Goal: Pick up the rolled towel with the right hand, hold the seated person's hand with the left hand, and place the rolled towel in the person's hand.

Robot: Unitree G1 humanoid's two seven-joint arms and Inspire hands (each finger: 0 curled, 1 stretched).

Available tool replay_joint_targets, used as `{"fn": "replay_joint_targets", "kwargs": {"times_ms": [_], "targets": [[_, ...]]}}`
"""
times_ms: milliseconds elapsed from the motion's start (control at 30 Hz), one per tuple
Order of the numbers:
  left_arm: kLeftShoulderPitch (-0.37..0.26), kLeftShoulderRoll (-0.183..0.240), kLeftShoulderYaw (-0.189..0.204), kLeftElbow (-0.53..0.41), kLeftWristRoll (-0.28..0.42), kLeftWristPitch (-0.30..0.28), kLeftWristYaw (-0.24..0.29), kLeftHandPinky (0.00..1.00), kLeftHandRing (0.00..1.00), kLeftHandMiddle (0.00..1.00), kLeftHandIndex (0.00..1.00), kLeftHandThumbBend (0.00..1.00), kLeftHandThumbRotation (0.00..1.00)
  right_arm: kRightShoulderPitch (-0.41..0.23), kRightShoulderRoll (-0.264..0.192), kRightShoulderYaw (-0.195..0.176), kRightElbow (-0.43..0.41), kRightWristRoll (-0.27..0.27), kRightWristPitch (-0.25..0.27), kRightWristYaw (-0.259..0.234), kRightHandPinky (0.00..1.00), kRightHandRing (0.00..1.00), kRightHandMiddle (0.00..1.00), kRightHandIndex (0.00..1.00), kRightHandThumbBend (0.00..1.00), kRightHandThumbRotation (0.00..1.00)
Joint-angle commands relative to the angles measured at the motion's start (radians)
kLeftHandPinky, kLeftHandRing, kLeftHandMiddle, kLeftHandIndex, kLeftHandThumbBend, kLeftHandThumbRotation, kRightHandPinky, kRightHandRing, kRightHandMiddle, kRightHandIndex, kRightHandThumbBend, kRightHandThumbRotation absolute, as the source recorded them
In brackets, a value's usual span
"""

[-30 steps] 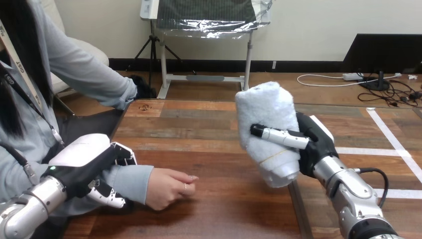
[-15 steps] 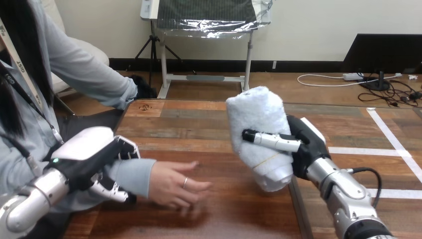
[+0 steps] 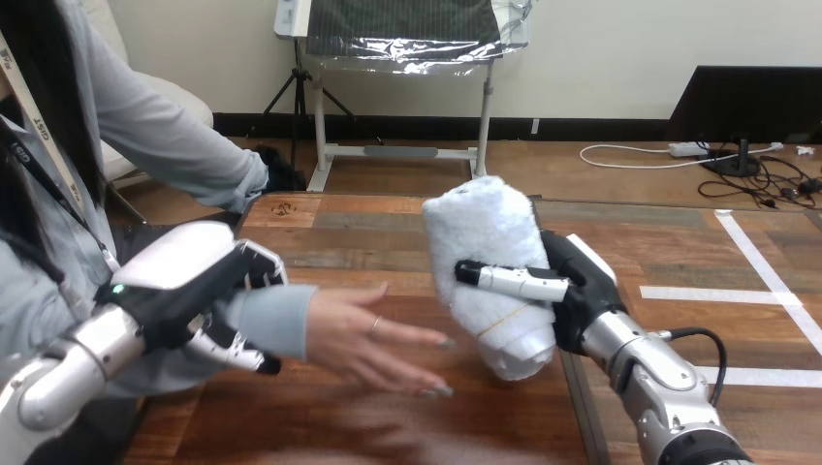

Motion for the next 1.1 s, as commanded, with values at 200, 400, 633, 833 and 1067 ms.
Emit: {"fn": "replay_joint_targets", "kwargs": {"times_ms": [200, 400, 633, 833, 1067], "targets": [[-0.161, -0.023, 0.046, -0.157, -0.094, -0.009, -0.039, 0.33, 0.38, 0.44, 0.45, 0.79, 0.00, -0.046, 0.014, 0.014, -0.018, -0.002, -0.027, 0.004, 0.31, 0.37, 0.47, 0.44, 0.76, 0.00], [-0.175, -0.030, 0.046, -0.193, -0.105, -0.003, -0.052, 0.32, 0.37, 0.43, 0.44, 0.80, 0.00, -0.045, 0.022, 0.025, -0.014, -0.010, -0.028, -0.004, 0.32, 0.38, 0.47, 0.44, 0.77, 0.00], [-0.189, -0.041, 0.045, -0.230, -0.106, 0.009, -0.060, 0.31, 0.36, 0.42, 0.44, 0.80, 0.00, -0.043, 0.038, 0.027, -0.010, -0.014, -0.027, -0.001, 0.32, 0.38, 0.47, 0.44, 0.78, 0.00], [-0.198, -0.054, 0.046, -0.252, -0.118, 0.018, -0.071, 0.32, 0.37, 0.43, 0.44, 0.81, 0.00, -0.037, 0.053, 0.041, -0.007, -0.030, -0.044, -0.002, 0.32, 0.38, 0.46, 0.44, 0.77, 0.00], [-0.200, -0.069, 0.047, -0.286, -0.132, 0.049, -0.092, 0.33, 0.37, 0.43, 0.44, 0.84, 0.00, -0.025, 0.074, 0.074, -0.014, -0.068, -0.065, -0.034, 0.34, 0.39, 0.46, 0.44, 0.78, 0.00]]}}
